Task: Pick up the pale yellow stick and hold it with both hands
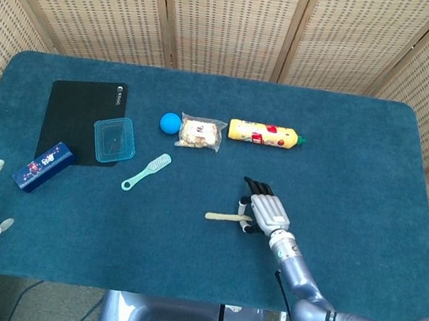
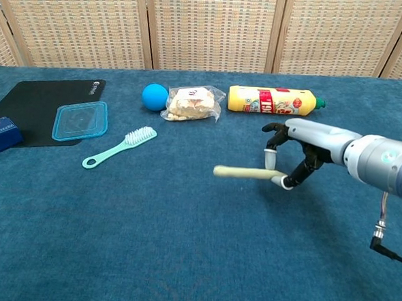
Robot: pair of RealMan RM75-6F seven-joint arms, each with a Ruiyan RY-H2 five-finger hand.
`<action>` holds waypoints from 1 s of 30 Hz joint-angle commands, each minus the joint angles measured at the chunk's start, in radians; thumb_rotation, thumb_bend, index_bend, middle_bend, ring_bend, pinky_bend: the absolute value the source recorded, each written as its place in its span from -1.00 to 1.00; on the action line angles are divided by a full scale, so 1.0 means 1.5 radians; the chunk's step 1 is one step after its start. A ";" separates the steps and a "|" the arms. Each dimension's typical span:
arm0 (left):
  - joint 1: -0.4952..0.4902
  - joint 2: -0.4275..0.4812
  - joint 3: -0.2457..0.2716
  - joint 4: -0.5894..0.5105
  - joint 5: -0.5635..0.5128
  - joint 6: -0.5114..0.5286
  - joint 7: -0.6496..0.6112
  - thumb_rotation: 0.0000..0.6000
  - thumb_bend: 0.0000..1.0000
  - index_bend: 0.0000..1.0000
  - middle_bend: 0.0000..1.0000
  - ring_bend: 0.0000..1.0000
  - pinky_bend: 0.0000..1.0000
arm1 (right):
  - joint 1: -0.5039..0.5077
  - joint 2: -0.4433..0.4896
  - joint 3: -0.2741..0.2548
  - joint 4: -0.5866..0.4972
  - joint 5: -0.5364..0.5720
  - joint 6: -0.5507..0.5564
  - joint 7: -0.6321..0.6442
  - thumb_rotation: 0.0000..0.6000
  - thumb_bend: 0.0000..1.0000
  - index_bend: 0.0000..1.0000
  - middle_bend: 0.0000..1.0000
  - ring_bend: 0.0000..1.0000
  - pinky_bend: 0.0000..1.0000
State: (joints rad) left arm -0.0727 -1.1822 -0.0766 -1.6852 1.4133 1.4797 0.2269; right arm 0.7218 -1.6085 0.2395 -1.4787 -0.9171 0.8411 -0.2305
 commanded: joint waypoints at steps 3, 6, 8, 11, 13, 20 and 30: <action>-0.039 -0.008 -0.022 0.015 0.014 -0.026 -0.006 1.00 -1.00 -1.00 -1.00 -1.00 -1.00 | 0.018 0.023 0.035 -0.036 0.055 -0.028 0.021 1.00 0.33 0.41 -1.00 -1.00 -1.00; -0.078 0.002 -0.026 0.013 0.045 -0.067 -0.023 1.00 -1.00 -1.00 -1.00 -1.00 -1.00 | 0.036 0.025 0.047 -0.045 0.091 -0.039 0.021 1.00 0.33 0.41 -0.99 -1.00 -1.00; -0.110 0.010 -0.031 0.008 0.072 -0.094 -0.035 1.00 -1.00 -0.99 -1.00 -1.00 -1.00 | 0.054 0.024 0.059 -0.052 0.132 -0.053 0.023 1.00 0.33 0.42 -0.99 -1.00 -1.00; -0.145 0.003 -0.043 0.021 0.108 -0.106 -0.035 1.00 -1.00 -0.85 -1.00 -1.00 -1.00 | 0.078 0.016 0.067 -0.051 0.175 -0.057 0.015 1.00 0.33 0.42 -0.98 -1.00 -1.00; -0.171 -0.007 -0.049 0.035 0.131 -0.115 -0.036 1.00 -1.00 -0.75 -1.00 -1.00 -1.00 | 0.095 0.008 0.071 -0.047 0.207 -0.057 0.012 1.00 0.33 0.42 -0.98 -1.00 -1.00; -0.264 -0.055 -0.066 0.091 0.194 -0.160 -0.024 1.00 -0.90 -0.54 -1.00 -1.00 -1.00 | 0.147 -0.012 0.084 -0.032 0.293 -0.052 -0.001 1.00 0.33 0.42 -0.96 -1.00 -1.00; -0.347 -0.151 -0.062 0.191 0.241 -0.184 -0.036 1.00 -0.79 -0.17 -1.00 -1.00 -1.00 | 0.172 -0.019 0.080 -0.027 0.341 -0.041 -0.004 1.00 0.33 0.43 -0.93 -1.00 -1.00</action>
State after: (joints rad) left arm -0.5690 -1.3750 -0.1736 -1.4329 1.7561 1.2042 0.1896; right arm 0.9776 -1.6363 0.3595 -1.5199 -0.4086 0.7787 -0.2377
